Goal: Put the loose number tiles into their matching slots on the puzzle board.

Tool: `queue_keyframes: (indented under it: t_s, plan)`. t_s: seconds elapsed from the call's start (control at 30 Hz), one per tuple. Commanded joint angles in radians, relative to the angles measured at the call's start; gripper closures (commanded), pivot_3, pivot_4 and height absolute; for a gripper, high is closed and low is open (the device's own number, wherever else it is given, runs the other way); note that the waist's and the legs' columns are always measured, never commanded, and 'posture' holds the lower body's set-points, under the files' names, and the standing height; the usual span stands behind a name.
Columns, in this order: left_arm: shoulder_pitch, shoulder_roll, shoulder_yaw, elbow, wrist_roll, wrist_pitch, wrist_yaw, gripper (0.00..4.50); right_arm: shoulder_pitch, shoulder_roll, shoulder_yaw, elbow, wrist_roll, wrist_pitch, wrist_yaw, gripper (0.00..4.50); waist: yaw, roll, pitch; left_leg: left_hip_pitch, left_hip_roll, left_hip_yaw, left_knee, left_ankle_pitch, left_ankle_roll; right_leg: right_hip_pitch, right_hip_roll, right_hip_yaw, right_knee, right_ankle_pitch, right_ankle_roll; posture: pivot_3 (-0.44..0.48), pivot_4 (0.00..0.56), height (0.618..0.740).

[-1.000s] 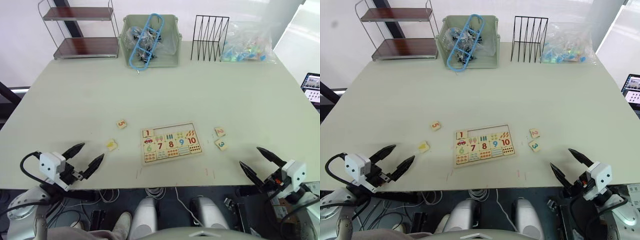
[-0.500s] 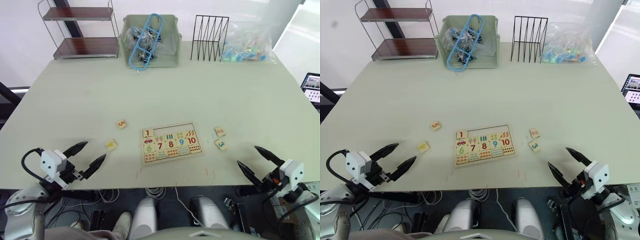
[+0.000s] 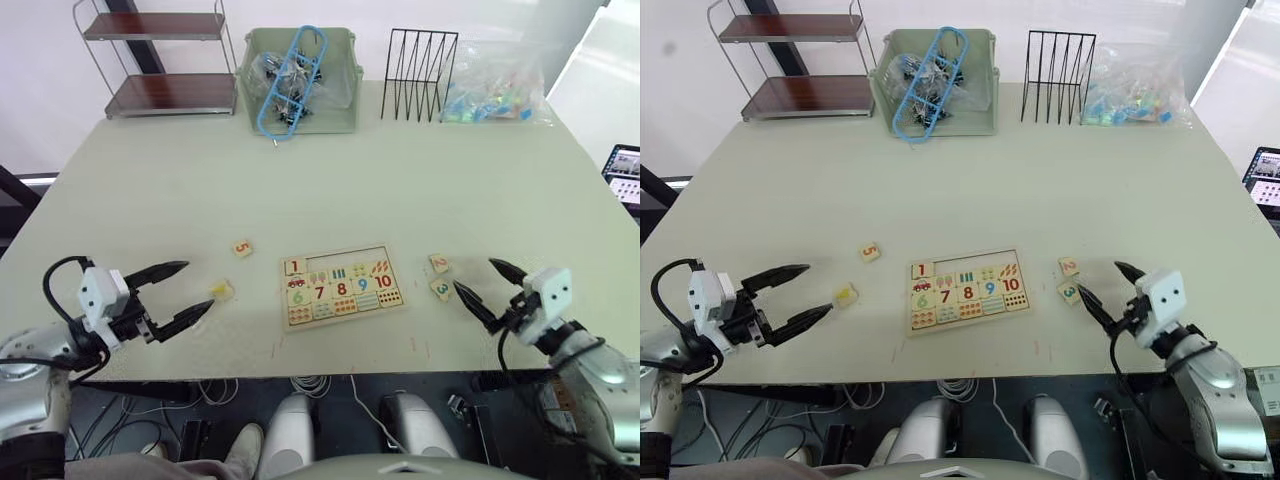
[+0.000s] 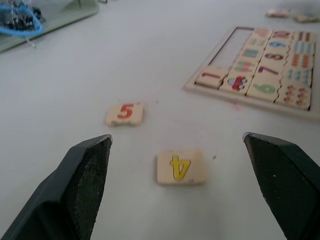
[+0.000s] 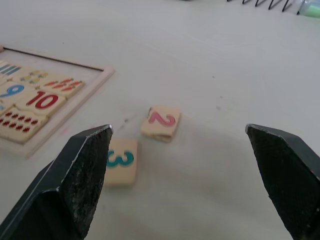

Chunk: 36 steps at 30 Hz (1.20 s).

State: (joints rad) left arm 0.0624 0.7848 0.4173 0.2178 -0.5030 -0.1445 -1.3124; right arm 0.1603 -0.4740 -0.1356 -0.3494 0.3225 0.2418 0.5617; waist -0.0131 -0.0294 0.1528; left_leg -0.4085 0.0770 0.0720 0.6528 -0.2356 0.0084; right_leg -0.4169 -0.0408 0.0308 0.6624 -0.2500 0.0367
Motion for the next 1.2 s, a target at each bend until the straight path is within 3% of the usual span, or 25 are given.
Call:
queue_keyframes:
  t_s: [0.03,0.23,0.47,0.9,1.03,1.13,1.17,1.2]
  plan:
    - [-0.029,0.024,-0.009,0.014,-0.022,0.004,-0.053,0.0,-0.034,0.002,0.027,-0.081,-0.004,0.127,-0.065,0.03,0.0,0.0,0.0,0.0,0.0,0.0,0.0,0.0,0.0,0.0,0.0,0.0,0.0,0.0,0.0,0.0,0.15,0.74]
    - [-0.073,0.059,-0.024,0.023,-0.044,0.025,-0.156,0.0,-0.148,0.015,0.066,-0.132,-0.008,0.402,-0.189,0.03,0.0,-0.001,0.0,-0.004,0.0,-0.001,0.0,0.0,0.0,-0.002,0.0,0.0,-0.001,0.0,0.0,0.0,0.15,0.74]
    - [-0.112,0.096,-0.032,0.016,-0.097,0.05,-0.29,0.0,-0.228,0.025,0.098,-0.134,-0.006,0.577,-0.247,0.03,0.0,0.0,0.0,-0.005,0.0,-0.002,0.0,0.0,0.0,-0.004,0.0,-0.001,-0.001,0.0,0.0,0.0,0.15,0.74]
    - [-0.126,0.129,-0.081,0.012,-0.13,0.04,-0.302,0.0,-0.288,0.064,0.122,-0.135,-0.015,0.699,-0.307,0.03,-0.001,0.0,0.0,-0.006,0.0,-0.002,0.0,0.0,0.0,-0.004,0.0,-0.001,0.0,0.0,0.0,0.0,0.15,0.74]
    - [-0.117,0.126,-0.074,0.008,-0.132,0.042,-0.302,0.0,-0.283,0.077,0.114,-0.146,-0.024,0.736,-0.339,1.71,-0.001,0.0,0.0,-0.005,0.0,-0.002,0.0,0.0,0.0,-0.004,0.0,-0.001,0.0,0.0,0.0,0.0,0.15,0.74]
    - [-0.113,0.129,-0.073,0.007,-0.136,0.04,-0.302,0.0,-0.28,0.089,0.111,-0.155,-0.026,0.745,-0.349,3.37,-0.001,0.0,0.0,-0.006,0.0,-0.002,0.0,0.0,0.0,-0.004,0.0,-0.001,0.0,0.0,0.0,0.0,0.15,0.74]
    - [-0.113,0.13,-0.073,0.007,-0.137,0.04,-0.302,0.0,-0.28,0.092,0.11,-0.156,-0.028,0.742,-0.35,3.67,-0.001,-0.001,0.0,-0.006,0.0,-0.002,0.0,0.0,0.0,-0.004,0.0,-0.001,0.0,0.0,0.0,0.0,0.15,0.74]
    - [-0.112,0.131,-0.074,0.006,-0.138,0.041,-0.302,0.0,-0.283,0.094,0.109,-0.156,-0.029,0.741,-0.35,3.67,-0.001,-0.001,0.0,-0.006,0.0,-0.002,0.0,0.0,0.0,-0.004,0.0,-0.001,0.0,0.0,0.0,0.0,0.15,0.74]
